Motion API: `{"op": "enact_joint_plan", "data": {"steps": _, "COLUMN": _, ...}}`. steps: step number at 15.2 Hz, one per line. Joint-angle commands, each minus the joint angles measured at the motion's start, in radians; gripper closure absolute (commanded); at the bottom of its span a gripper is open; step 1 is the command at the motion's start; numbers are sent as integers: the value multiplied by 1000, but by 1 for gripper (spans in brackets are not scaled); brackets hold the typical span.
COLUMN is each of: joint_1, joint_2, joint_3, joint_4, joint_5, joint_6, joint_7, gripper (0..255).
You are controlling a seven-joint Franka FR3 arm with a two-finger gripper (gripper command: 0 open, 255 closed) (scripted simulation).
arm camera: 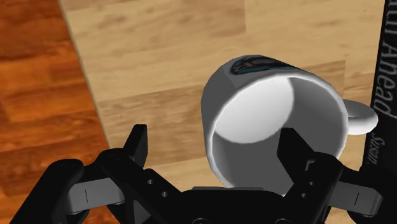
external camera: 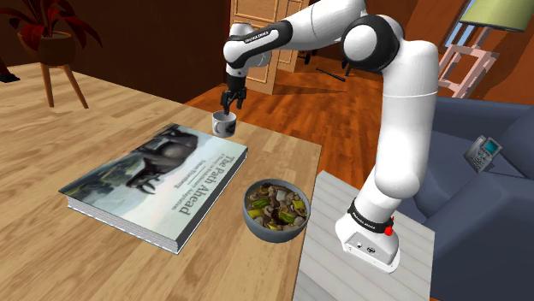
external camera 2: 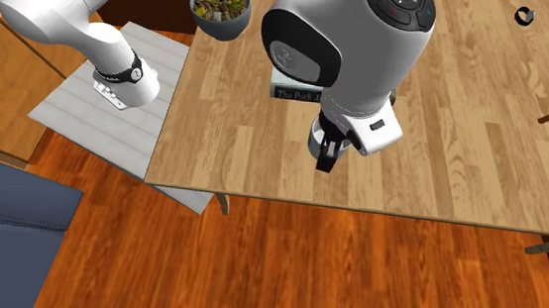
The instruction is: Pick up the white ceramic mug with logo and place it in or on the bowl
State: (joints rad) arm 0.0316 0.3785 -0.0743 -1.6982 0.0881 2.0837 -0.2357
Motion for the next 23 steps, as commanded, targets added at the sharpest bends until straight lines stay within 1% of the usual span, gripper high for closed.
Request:
{"op": "enact_joint_plan", "data": {"steps": 1, "joint_1": -1, "joint_2": 31, "joint_3": 2, "joint_4": 17, "joint_5": 3, "joint_6": 15, "joint_7": -3, "gripper": 0}}
{"op": "enact_joint_plan", "data": {"steps": 7, "joint_1": 0, "joint_2": 63, "joint_3": 4, "joint_4": -12, "joint_5": 8, "joint_6": 76, "joint_7": -6, "gripper": 0}}
{"op": "enact_joint_plan", "data": {"steps": 14, "joint_1": 0, "joint_2": 63, "joint_3": 4, "joint_4": -12, "joint_5": 8, "joint_6": 76, "joint_7": -6, "gripper": 0}}
{"op": "enact_joint_plan", "data": {"steps": 15, "joint_1": 0, "joint_2": 63, "joint_3": 4, "joint_4": -12, "joint_5": 8, "joint_6": 76, "joint_7": -6, "gripper": 255}}
{"op": "enact_joint_plan", "data": {"steps": 23, "joint_1": 0, "joint_2": 63, "joint_3": 4, "joint_4": -12, "joint_5": 8, "joint_6": 76, "joint_7": -6, "gripper": 255}}
